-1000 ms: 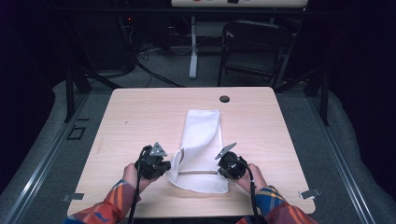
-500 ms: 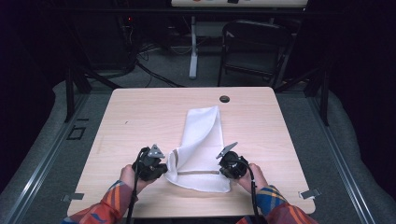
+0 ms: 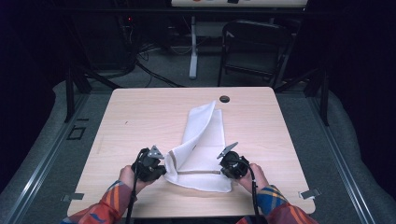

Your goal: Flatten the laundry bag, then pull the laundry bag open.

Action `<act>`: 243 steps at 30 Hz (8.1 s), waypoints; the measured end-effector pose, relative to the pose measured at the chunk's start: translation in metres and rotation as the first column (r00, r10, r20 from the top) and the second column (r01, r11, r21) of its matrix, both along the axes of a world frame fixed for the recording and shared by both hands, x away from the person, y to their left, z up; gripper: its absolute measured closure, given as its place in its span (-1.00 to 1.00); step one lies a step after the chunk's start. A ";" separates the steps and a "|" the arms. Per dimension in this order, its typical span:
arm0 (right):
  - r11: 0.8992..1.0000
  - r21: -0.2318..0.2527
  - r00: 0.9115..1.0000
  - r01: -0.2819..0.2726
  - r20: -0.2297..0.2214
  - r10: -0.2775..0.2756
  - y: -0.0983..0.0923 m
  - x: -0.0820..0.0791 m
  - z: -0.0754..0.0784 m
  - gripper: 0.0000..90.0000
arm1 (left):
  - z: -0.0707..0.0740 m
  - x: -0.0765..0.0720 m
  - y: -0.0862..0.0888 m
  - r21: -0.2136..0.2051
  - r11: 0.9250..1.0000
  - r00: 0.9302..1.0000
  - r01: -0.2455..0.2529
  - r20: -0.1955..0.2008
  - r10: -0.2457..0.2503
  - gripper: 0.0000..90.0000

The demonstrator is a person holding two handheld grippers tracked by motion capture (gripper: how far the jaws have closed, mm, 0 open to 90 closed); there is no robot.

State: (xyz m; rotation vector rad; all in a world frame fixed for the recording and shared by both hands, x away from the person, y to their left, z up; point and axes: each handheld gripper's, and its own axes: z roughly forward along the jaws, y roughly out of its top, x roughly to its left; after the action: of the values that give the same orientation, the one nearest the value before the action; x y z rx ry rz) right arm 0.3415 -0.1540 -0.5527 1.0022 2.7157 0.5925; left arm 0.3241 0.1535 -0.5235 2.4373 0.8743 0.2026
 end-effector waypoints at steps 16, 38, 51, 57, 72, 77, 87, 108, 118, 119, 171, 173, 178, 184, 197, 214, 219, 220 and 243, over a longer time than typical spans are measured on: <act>1.000 -0.004 1.000 0.006 -0.001 -0.006 -0.003 0.001 0.000 1.00 | -0.002 0.001 -0.001 0.024 1.000 0.999 0.017 -0.029 -0.017 0.89; 1.000 -0.007 1.000 0.021 -0.001 -0.021 -0.006 0.003 0.000 1.00 | -0.007 0.002 -0.002 0.047 0.999 0.998 0.025 -0.066 -0.022 0.88; 1.000 -0.013 1.000 0.026 0.003 -0.026 -0.009 0.004 0.001 1.00 | -0.009 0.003 -0.002 0.056 0.998 0.996 0.031 -0.089 -0.026 0.88; 0.999 -0.019 1.000 0.028 0.007 -0.028 -0.009 0.004 0.001 1.00 | -0.010 0.003 -0.002 0.057 0.998 0.994 0.039 -0.100 -0.034 0.88; 0.999 -0.024 0.999 0.039 0.015 -0.039 -0.013 0.006 0.001 1.00 | -0.005 -0.002 0.004 0.045 0.997 0.990 0.067 -0.129 -0.061 0.62; 0.999 -0.019 0.999 0.032 0.018 -0.031 -0.015 0.007 0.000 1.00 | 0.004 -0.011 0.014 0.015 1.000 0.995 0.027 -0.096 -0.025 0.06; 1.000 -0.014 1.000 0.025 0.011 -0.025 -0.016 0.008 0.000 0.99 | 0.024 -0.014 0.031 -0.104 0.994 0.999 -0.036 0.026 0.039 -0.19; 0.997 0.079 1.000 0.011 0.015 -0.012 -0.017 0.013 -0.004 1.00 | 0.009 0.018 -0.038 -0.083 0.990 0.993 0.115 0.034 -0.113 -0.62; 0.994 0.108 0.998 0.004 0.058 -0.011 -0.018 0.011 0.011 1.00 | 0.000 0.028 -0.067 -0.096 0.982 0.986 0.165 0.034 -0.162 -0.65; 0.993 0.116 0.998 0.011 0.057 -0.018 -0.019 0.010 0.013 1.00 | 0.000 0.029 -0.069 -0.097 0.981 0.985 0.170 0.031 -0.168 -0.65; 0.994 0.109 0.999 0.019 -0.033 -0.015 -0.022 0.013 -0.004 1.00 | -0.041 0.050 -0.152 -0.146 0.944 0.954 0.297 -0.007 -0.301 0.64; 0.994 0.105 0.999 0.017 -0.031 -0.013 -0.023 0.013 -0.004 1.00 | -0.042 0.050 -0.154 -0.145 0.945 0.955 0.292 -0.013 -0.297 0.65; 0.994 0.112 1.000 0.016 -0.019 -0.014 -0.023 0.013 -0.005 1.00 | -0.045 0.050 -0.159 -0.136 0.942 0.951 0.306 0.001 -0.309 0.74; 0.993 0.119 0.999 0.027 -0.034 -0.023 -0.025 0.013 -0.005 1.00 | -0.045 0.051 -0.159 -0.142 0.941 0.950 0.308 -0.008 -0.312 0.80; 0.995 0.097 0.999 0.018 -0.028 -0.015 -0.022 0.013 -0.004 1.00 | -0.043 0.052 -0.153 -0.150 0.949 0.957 0.279 -0.036 -0.287 0.81; 0.997 0.083 1.000 0.002 -0.012 -0.001 -0.021 0.012 -0.004 1.00 | -0.041 0.050 -0.152 -0.114 0.950 0.955 0.292 -0.025 -0.296 0.81; 0.997 0.072 1.000 0.001 -0.015 0.000 -0.021 0.012 -0.003 1.00 | -0.043 0.052 -0.148 -0.138 0.949 0.956 0.284 -0.037 -0.291 0.81; 0.996 0.085 1.000 0.010 -0.020 -0.008 -0.020 0.012 -0.004 1.00 | -0.044 0.051 -0.148 -0.143 0.950 0.957 0.278 -0.038 -0.286 0.81; 0.984 0.176 0.999 0.035 0.002 -0.036 -0.010 0.013 -0.009 1.00 | -0.046 0.048 -0.147 -0.150 0.952 0.961 0.268 -0.025 -0.274 0.81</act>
State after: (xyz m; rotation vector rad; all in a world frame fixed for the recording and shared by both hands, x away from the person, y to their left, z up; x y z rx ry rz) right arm 0.3543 -0.1643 -0.5621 1.0851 2.6712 0.8398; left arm 0.3725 0.0061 -0.5692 2.3996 0.5426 -0.0179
